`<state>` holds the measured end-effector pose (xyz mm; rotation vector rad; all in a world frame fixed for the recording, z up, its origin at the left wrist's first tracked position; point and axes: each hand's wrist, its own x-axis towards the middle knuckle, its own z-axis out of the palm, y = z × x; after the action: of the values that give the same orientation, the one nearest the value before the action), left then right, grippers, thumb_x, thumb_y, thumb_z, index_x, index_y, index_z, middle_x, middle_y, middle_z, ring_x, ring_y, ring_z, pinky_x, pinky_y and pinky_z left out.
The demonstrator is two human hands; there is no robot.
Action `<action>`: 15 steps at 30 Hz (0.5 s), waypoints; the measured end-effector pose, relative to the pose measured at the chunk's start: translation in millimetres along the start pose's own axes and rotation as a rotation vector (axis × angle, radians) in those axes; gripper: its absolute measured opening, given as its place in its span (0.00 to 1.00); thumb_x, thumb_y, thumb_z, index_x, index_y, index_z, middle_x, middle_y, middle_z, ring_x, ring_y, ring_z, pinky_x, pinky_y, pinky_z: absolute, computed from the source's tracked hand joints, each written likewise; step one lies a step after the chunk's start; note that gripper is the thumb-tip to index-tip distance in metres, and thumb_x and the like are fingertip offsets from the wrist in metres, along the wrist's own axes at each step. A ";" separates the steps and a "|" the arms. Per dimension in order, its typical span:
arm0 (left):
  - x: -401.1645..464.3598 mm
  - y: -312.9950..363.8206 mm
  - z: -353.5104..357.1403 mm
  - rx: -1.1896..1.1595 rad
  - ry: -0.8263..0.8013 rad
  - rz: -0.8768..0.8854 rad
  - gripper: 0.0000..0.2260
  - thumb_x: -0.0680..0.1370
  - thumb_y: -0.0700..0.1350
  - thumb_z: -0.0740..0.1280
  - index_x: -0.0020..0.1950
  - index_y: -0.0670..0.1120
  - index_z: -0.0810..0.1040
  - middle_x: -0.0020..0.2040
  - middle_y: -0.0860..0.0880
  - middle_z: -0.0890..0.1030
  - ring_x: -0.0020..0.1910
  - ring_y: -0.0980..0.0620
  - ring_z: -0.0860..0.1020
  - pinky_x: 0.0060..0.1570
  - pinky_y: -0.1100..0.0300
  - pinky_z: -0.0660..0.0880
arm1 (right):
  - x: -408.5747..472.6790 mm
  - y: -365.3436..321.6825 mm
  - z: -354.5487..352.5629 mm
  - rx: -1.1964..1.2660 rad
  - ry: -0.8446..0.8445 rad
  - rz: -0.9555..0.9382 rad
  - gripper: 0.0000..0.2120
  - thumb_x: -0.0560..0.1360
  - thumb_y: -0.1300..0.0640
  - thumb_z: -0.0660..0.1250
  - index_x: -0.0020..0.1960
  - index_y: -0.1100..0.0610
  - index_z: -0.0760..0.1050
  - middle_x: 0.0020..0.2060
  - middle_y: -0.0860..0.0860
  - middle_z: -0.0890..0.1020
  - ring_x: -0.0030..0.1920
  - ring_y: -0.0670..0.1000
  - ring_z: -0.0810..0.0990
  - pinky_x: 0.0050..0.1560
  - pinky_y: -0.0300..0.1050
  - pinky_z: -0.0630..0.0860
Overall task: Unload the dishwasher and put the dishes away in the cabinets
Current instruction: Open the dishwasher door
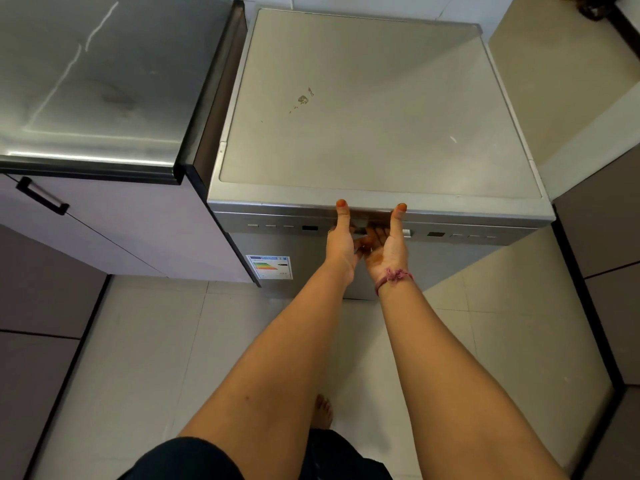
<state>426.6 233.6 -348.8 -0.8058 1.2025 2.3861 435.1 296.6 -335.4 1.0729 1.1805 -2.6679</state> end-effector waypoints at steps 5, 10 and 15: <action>-2.0 2.4 1.9 0.031 0.018 0.012 0.33 0.73 0.68 0.61 0.66 0.42 0.70 0.56 0.43 0.79 0.51 0.45 0.80 0.54 0.51 0.78 | 3.8 0.9 -0.7 -0.011 -0.009 -0.003 0.26 0.72 0.37 0.66 0.56 0.58 0.76 0.54 0.58 0.81 0.56 0.57 0.81 0.48 0.49 0.80; -4.4 3.7 2.8 0.057 0.040 0.016 0.30 0.74 0.66 0.60 0.63 0.43 0.71 0.50 0.46 0.79 0.46 0.46 0.79 0.52 0.52 0.78 | 3.3 3.4 -0.5 -0.014 0.014 -0.023 0.26 0.72 0.37 0.66 0.56 0.59 0.76 0.53 0.58 0.82 0.54 0.56 0.82 0.46 0.48 0.80; -3.7 6.1 2.3 0.122 0.045 0.030 0.33 0.74 0.67 0.59 0.64 0.41 0.71 0.51 0.44 0.79 0.39 0.49 0.77 0.50 0.52 0.79 | 2.3 2.2 1.7 -0.020 0.062 -0.015 0.22 0.72 0.37 0.66 0.50 0.57 0.76 0.48 0.55 0.81 0.49 0.53 0.81 0.45 0.47 0.79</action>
<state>425.5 231.7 -341.5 -0.8116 1.3721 2.3035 433.0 294.4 -337.4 1.1555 1.2281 -2.6464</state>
